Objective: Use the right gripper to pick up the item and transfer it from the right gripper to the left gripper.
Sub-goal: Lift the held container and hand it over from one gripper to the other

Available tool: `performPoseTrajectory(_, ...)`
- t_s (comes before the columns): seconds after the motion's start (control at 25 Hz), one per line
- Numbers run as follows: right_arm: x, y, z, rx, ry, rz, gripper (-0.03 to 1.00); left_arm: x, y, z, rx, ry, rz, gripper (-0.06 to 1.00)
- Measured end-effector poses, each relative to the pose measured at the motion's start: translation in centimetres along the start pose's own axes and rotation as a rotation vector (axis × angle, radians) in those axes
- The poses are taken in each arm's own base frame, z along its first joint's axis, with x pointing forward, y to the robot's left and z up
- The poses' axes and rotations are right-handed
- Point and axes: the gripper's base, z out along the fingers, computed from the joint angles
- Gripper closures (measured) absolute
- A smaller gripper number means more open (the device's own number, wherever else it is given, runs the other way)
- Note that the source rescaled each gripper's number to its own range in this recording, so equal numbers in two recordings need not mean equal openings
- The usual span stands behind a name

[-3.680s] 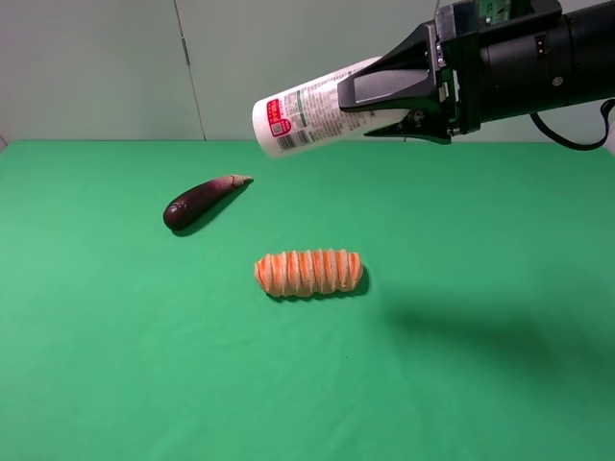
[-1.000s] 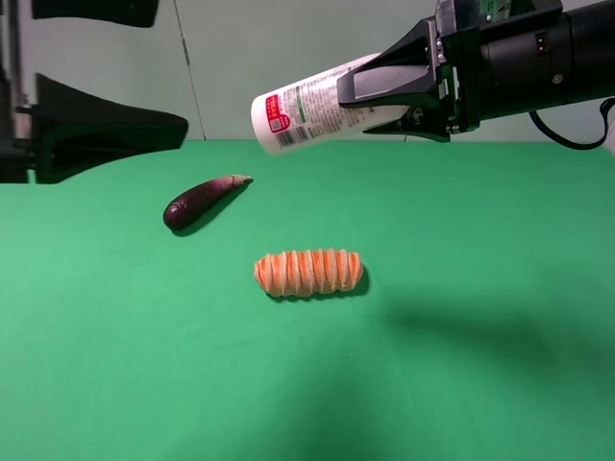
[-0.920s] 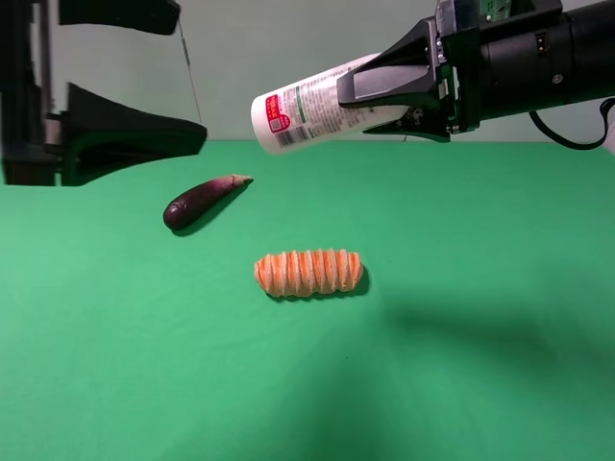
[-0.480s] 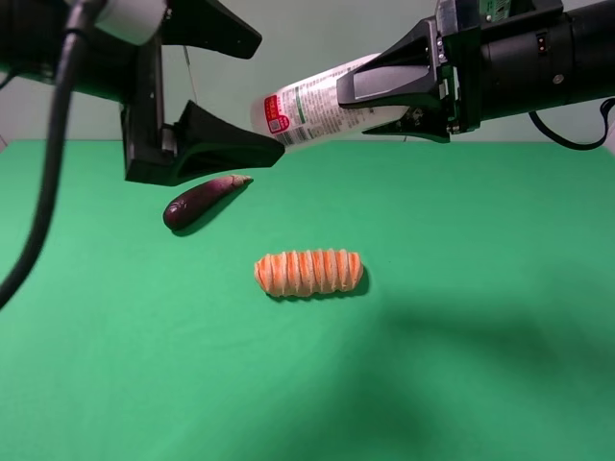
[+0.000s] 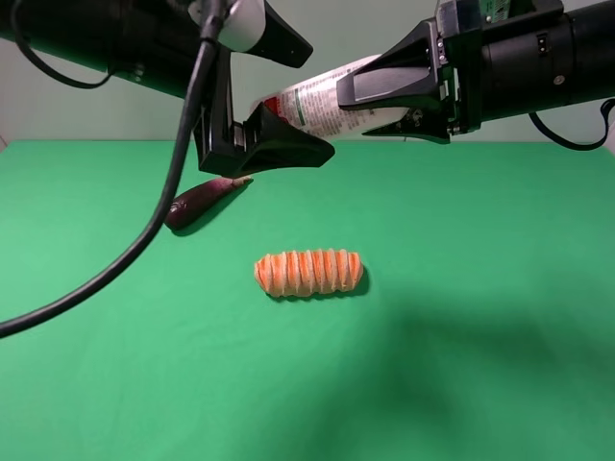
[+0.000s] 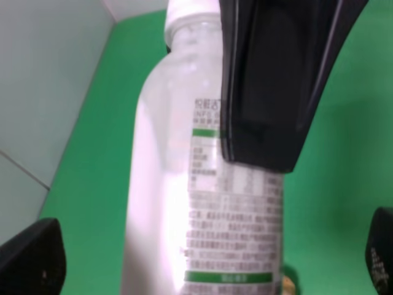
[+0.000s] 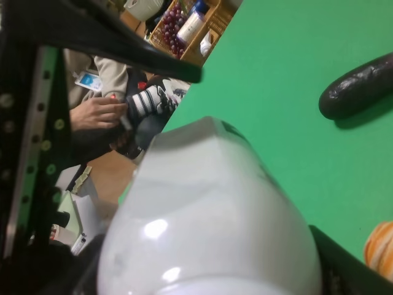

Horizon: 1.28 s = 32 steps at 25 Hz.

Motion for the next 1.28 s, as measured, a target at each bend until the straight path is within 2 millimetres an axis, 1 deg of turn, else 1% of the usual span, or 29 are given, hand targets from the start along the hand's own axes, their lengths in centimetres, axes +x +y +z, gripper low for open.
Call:
performPoseTrajectory(0.2, 0.0, 0.0, 0.0, -0.004, 0.003, 0.000, 0.97, 0.4, 0.0, 0.8, -0.006, 0.022, 0.006, 0.01)
performPoseTrajectory(0.36, 0.0, 0.0, 0.0, -0.004, 0.003, 0.000, 0.97, 0.2, -0.4, 1.5, -0.009, 0.029, 0.026, 0.01)
performPoseTrajectory(0.64, 0.0, 0.0, 0.0, -0.004, 0.004, -0.001, 0.97, 0.4, -0.1, 1.8, -0.052, 0.042, 0.030, 0.01)
performPoseTrajectory(0.88, 0.0, 0.0, 0.0, -0.004, 0.004, -0.001, 0.97, 0.3, -0.7, 2.8, -0.054, 0.051, 0.040, 0.01)
performPoseTrajectory(1.28, 0.0, 0.0, 0.0, -0.004, 0.004, -0.001, 0.97, -0.1, -0.8, 3.0, -0.078, 0.050, 0.051, 0.01)
